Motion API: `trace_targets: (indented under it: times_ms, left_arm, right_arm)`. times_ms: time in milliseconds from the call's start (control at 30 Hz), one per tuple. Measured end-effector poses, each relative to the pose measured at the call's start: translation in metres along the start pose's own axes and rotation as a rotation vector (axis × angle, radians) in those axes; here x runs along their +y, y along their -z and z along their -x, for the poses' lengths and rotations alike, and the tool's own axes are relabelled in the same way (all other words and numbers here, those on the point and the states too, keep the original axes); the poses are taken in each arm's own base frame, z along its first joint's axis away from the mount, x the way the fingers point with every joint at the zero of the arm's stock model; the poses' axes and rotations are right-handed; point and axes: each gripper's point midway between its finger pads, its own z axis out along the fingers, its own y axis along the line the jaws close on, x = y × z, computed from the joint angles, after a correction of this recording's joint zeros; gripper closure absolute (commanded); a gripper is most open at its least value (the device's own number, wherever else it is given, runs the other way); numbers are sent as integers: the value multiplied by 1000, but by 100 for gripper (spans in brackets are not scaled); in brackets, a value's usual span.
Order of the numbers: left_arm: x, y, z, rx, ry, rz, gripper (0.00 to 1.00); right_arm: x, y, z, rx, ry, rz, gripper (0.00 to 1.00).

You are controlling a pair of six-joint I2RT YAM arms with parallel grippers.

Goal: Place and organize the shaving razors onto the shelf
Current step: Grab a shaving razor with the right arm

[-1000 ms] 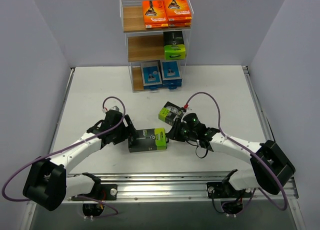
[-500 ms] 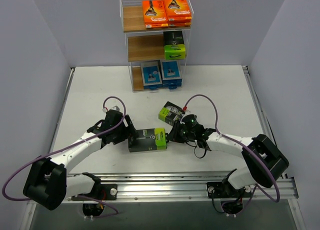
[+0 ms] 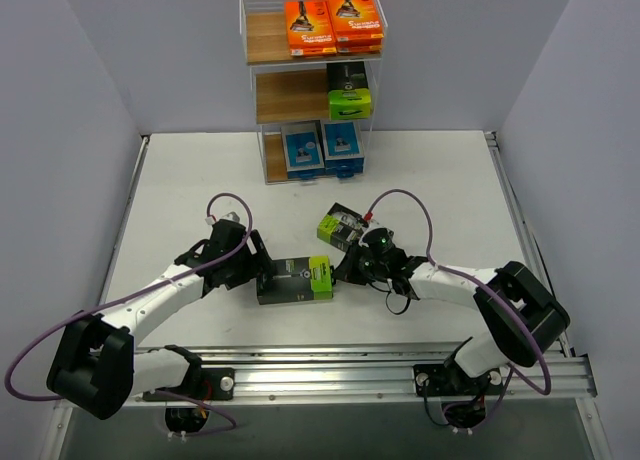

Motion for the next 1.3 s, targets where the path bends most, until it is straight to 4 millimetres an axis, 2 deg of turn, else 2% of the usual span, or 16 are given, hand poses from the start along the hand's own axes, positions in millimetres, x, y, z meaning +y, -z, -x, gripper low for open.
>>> trace_targets:
  times_ms: [167, 233, 400, 633, 833, 1167, 1300]
  left_arm:
    - [0, 0, 0, 0, 0, 1, 12]
    - [0, 0, 0, 0, -1, 1, 9]
    - [3, 5, -1, 5, -2, 16, 3]
    - [-1, 26, 14, -29, -2, 35, 4]
    - [-18, 57, 42, -100, -17, -10, 4]
    - [-70, 124, 119, -289, -143, -131, 4]
    - [-79, 138, 138, -340, -184, -146, 5]
  right_arm:
    - [1, 0, 0, 0, 0, 4, 100]
    - [0, 2, -1, 5, 3, -1, 100]
    - [6, 16, 7, 7, 30, -28, 100]
    - [49, 47, 49, -77, 96, 13, 100]
    - [59, 69, 58, -95, 126, 5, 100]
    - [69, 101, 65, -80, 203, -26, 100]
    - [74, 113, 70, -87, 223, -26, 100]
